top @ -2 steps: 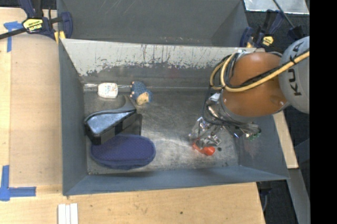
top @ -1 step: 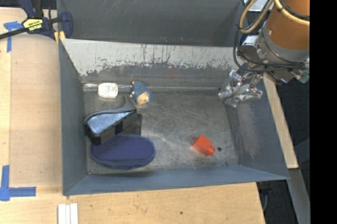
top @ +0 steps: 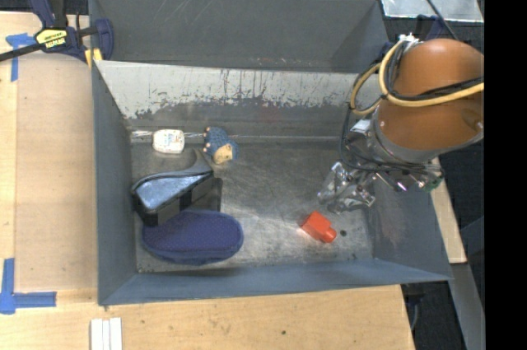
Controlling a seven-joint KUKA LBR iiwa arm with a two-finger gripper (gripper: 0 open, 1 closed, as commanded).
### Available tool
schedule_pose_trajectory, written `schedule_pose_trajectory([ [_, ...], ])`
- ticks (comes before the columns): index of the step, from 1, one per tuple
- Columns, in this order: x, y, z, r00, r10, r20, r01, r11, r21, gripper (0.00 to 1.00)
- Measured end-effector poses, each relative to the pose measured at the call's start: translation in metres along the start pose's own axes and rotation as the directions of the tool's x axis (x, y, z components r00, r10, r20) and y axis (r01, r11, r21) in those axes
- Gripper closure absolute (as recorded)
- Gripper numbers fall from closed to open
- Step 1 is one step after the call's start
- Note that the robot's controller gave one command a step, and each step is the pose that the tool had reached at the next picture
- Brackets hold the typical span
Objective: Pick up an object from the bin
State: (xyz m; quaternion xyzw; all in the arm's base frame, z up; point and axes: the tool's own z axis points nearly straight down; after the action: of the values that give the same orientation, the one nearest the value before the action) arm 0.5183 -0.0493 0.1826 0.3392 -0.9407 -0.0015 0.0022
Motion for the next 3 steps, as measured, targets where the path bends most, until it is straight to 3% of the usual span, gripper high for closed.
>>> schedule_pose_trajectory([
  [1, -0.002, -0.001, -0.004, 1.0, 0.0, 0.006, 0.0, 1.0, 0.006, 0.0],
  [2, -0.002, 0.008, 0.111, 0.981, -0.192, 0.008, 0.192, 0.981, 0.009, 0.0],
  [3, -0.005, 0.008, 0.107, 0.981, -0.194, 0.017, 0.194, 0.981, 0.016, 1.0],
])
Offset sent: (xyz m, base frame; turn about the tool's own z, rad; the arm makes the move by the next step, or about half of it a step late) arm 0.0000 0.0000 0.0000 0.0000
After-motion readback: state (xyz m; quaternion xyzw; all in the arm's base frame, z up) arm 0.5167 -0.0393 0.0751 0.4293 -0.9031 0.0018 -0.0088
